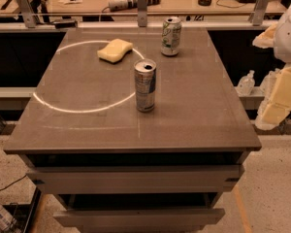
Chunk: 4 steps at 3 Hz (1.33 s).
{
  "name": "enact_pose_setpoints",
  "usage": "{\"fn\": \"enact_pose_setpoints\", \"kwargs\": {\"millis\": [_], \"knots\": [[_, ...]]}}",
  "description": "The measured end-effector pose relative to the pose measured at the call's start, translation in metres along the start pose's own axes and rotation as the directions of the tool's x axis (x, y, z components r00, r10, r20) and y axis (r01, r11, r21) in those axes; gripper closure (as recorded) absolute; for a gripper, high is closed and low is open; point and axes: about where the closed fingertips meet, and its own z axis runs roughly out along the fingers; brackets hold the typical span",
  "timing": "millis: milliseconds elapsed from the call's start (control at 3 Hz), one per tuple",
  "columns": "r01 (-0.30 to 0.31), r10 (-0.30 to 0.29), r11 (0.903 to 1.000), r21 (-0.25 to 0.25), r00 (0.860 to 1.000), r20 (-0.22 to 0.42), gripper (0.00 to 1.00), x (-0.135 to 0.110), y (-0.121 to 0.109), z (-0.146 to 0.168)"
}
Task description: Move redbull can near 7up can
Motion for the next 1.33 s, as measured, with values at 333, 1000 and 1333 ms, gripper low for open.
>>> {"fn": "enact_pose_setpoints", "kwargs": {"millis": [333, 1000, 1333], "knots": [[-0.001, 0.001, 1.0, 0.003, 1.0, 0.004, 0.0, 0.0, 0.0, -0.001], [-0.352, 0.345, 0.9359, -0.017, 0.904, 0.252, 0.0, 0.013, 0.005, 0.002], [-0.499, 0.479, 0.8646, -0.062, 0.78, 0.403, 0.0, 0.015, 0.016, 0.016]]}}
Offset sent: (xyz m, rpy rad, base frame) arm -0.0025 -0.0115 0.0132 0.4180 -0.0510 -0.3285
